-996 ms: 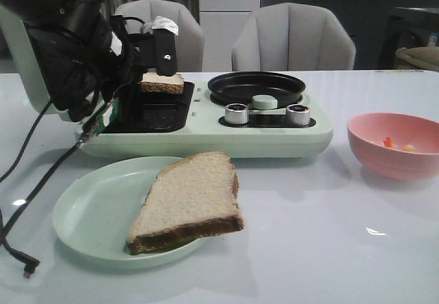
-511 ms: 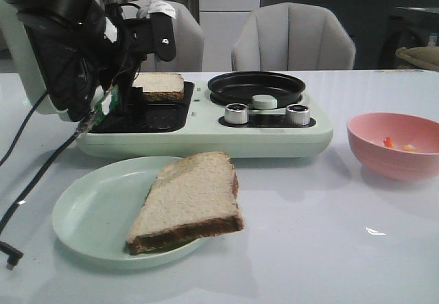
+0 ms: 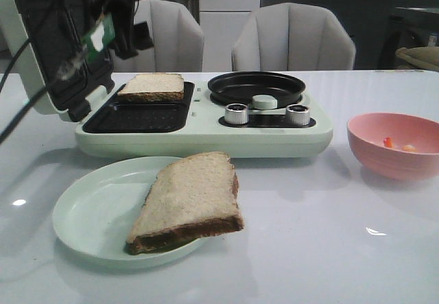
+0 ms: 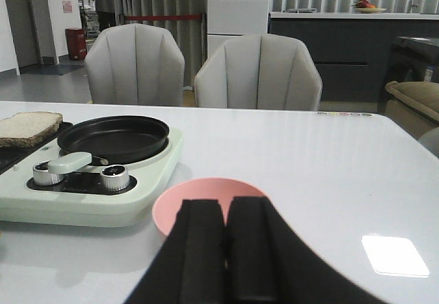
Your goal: Make breakfast with bread and shrimp
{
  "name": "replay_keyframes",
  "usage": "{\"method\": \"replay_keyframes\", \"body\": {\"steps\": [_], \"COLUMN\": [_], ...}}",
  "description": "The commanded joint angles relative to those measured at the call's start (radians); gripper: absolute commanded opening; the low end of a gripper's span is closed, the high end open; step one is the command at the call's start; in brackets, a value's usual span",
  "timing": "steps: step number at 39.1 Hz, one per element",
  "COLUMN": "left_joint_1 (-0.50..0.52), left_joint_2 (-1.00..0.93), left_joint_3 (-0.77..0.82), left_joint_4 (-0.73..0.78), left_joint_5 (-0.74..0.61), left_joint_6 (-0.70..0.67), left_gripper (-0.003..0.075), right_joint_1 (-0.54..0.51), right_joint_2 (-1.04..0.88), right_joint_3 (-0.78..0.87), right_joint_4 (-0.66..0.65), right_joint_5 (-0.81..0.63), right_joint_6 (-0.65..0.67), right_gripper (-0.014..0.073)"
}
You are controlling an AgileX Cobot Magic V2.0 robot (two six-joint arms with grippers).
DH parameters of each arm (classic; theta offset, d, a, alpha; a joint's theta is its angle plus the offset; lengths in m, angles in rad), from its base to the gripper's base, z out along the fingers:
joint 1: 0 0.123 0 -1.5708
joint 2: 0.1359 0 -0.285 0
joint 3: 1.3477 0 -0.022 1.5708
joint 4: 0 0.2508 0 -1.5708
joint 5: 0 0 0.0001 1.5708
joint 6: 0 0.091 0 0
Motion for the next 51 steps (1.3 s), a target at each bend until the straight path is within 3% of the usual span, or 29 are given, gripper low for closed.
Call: {"method": "replay_keyframes", "body": {"steps": [1,9,15,31,40,51], "left_joint_1": [-0.012,-0.023,-0.036,-0.076,-0.076,-0.076], "left_joint_2": [-0.124,-0.267,-0.366,-0.654,-0.892,-1.246], "left_joint_3": [-0.017,-0.017,-0.017,0.006,0.198,0.469], "left_joint_4": [-0.139,-0.348,-0.417,-0.690,-0.719,-0.872], "left_joint_5": [0.088,0.243,0.304,0.497,0.443,0.332], "left_joint_6": [-0.017,-0.017,-0.020,-0.022,-0.022,-0.022], "left_gripper": [0.0503,0.0438,0.0403,0.0385,0.0385,0.0385], "right_joint_1": [-0.003,-0.003,-0.003,-0.003,-0.003,-0.003], "right_joint_2": [-0.022,-0.022,-0.022,-0.022,-0.022,-0.022], "right_joint_3": [-0.021,-0.021,-0.021,-0.021,-0.021,-0.021], "right_joint_4": [-0.009,-0.009,-0.009,-0.009,-0.009,-0.009], "right_joint_5": [-0.086,-0.086,-0.086,-0.086,-0.086,-0.086], "right_joint_6": [-0.004,-0.004,-0.004,-0.004,-0.004,-0.004], "right_gripper": [0.0137,0.0137,0.0137,0.0137,0.0137,0.0137]}}
